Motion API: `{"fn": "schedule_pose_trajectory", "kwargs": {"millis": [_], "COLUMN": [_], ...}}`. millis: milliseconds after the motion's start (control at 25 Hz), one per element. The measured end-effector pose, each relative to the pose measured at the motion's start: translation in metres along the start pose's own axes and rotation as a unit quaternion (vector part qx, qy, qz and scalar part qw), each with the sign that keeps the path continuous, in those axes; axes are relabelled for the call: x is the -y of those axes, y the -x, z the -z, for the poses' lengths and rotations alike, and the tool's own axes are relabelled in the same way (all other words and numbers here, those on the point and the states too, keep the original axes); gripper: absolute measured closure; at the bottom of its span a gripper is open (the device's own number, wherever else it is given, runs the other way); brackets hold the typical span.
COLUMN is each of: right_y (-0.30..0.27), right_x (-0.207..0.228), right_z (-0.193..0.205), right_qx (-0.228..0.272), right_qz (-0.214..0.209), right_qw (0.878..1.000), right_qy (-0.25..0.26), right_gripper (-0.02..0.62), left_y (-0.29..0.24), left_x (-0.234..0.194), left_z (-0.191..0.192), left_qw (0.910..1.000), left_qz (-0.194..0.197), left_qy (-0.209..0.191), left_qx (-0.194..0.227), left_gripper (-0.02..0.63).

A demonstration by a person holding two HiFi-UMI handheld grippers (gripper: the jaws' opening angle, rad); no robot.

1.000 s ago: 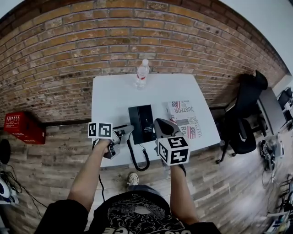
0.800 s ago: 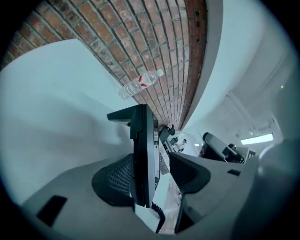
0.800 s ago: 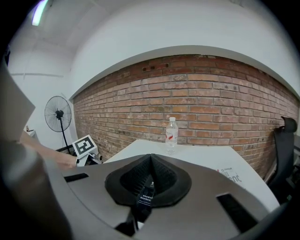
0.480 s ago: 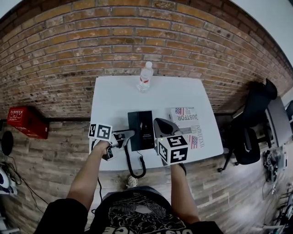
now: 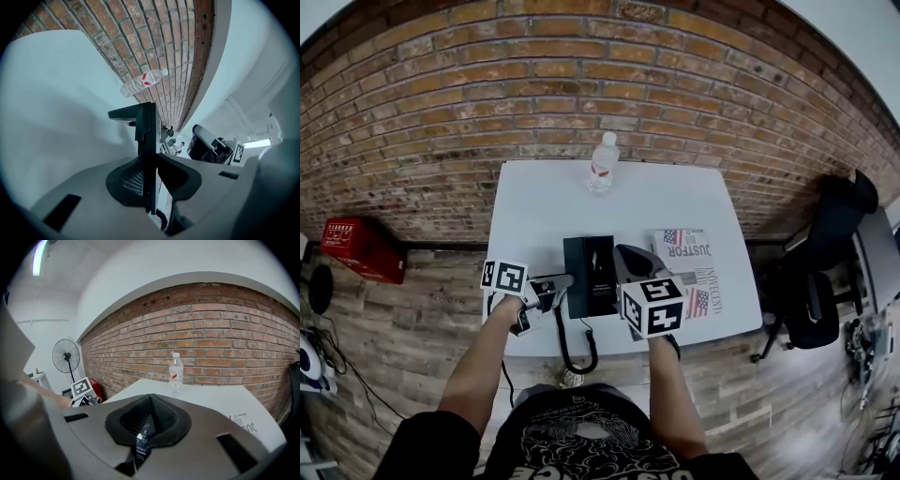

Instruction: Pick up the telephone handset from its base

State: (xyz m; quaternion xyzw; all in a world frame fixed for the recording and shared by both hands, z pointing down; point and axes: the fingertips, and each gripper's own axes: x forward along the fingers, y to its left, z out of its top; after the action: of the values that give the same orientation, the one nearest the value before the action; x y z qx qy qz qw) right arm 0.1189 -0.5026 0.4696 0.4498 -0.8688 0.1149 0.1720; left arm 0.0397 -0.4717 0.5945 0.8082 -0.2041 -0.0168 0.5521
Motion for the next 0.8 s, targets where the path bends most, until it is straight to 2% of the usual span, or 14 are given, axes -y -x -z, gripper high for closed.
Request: {"fn": "schedule_pose_trajectory", "kwargs": {"millis": [600,800], "right_y": [-0.01,-0.003], "right_x": [-0.004,-0.015], "right_z": [-0.002,-0.005], "right_qx": [-0.001,0.004], "right_qz": [-0.005,-0.005], "right_qw": [1.0,1.0], "right_qy": [-0.009,-0.007], "right_gripper": [0.595,0.595], "left_y": [0.007,0.015], "left_x": [0.014,0.026], "left_z": [-0.005,-0.011], "left_qw": [0.9995,0.9987], "left_qz": [0.022,0.027], "left_qy": [0.007,0.004], "left_qx": [0.022,0.042], "left_gripper": [0.532,0.532]}}
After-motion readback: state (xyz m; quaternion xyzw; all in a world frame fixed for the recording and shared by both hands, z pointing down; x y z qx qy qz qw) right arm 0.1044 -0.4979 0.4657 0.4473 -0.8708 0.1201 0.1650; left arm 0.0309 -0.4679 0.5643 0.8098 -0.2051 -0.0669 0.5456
